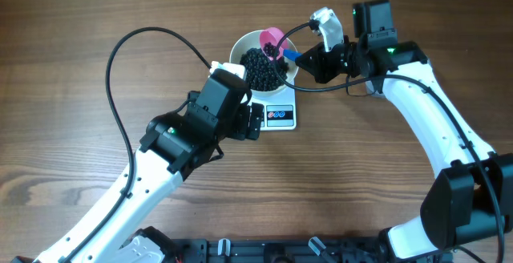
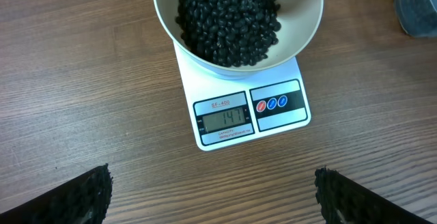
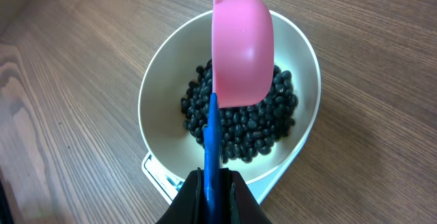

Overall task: Scoop item into bowl and weigh 150g on scale
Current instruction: 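Hold the cup over the bowl and shake small amounts of beans in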

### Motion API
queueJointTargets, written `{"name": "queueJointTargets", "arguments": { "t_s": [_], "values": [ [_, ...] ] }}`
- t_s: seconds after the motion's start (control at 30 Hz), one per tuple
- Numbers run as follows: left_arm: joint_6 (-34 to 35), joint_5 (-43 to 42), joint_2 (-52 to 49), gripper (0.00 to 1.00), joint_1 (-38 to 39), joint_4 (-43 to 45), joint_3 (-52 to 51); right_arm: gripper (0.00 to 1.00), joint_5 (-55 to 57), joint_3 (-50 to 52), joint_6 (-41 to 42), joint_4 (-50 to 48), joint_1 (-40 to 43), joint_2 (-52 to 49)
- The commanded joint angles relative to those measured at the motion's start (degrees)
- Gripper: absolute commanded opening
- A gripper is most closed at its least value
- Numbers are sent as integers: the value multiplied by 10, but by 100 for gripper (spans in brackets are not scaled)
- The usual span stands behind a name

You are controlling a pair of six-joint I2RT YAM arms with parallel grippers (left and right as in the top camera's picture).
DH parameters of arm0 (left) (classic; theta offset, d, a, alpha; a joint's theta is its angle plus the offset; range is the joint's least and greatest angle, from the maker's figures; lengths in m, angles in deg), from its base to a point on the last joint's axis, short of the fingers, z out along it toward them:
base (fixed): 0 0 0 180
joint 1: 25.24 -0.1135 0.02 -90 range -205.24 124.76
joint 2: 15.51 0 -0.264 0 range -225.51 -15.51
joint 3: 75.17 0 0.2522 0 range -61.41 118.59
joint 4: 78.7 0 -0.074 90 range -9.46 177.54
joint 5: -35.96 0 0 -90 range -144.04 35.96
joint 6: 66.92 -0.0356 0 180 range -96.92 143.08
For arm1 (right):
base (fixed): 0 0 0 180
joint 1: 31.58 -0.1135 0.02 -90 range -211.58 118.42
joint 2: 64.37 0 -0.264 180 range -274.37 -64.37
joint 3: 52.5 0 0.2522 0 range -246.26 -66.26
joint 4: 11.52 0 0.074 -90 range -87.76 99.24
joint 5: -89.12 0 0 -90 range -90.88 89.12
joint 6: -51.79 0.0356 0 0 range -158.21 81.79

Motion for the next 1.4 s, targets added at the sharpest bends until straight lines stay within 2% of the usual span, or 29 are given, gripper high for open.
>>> {"name": "queueJointTargets", "arguments": {
  "t_s": [0.0,0.17,0.23,0.3,0.4,0.47,0.53,0.57,0.6,0.67,0.77,0.83,1.37],
  "values": [
    [-8,-5,-1,100,2,2,9,4,2,-4,2,-1,0,15],
    [-8,-5,-1,100,2,2,9,4,-11,-4,-42,6,0,15],
    [-8,-5,-1,100,2,2,9,4,31,-4,-15,7,0,15],
    [-8,-5,-1,100,2,2,9,4,-11,-4,-35,7,0,15],
    [-8,-5,-1,100,2,2,9,4,24,-4,-9,9,0,15],
    [-8,-5,-1,100,2,2,9,4,-10,-4,-34,5,0,15],
    [-8,-5,-1,100,2,2,9,4,-2,-4,-21,9,0,15],
    [-8,-5,-1,100,2,2,9,4,-50,-4,-56,8,0,15],
    [-8,-5,-1,100,2,2,9,4,-43,-4,-57,4,0,15],
    [-7,-5,-1,100,2,2,9,4,30,-4,-14,5,0,15],
    [-8,-5,-1,100,2,2,9,4,-29,-4,-32,3,0,15],
    [-8,-5,-1,100,2,2,9,4,19,-4,-8,3,0,15],
    [-8,-5,-1,100,2,2,9,4,21,-4,-9,4,0,15]
  ]
}}
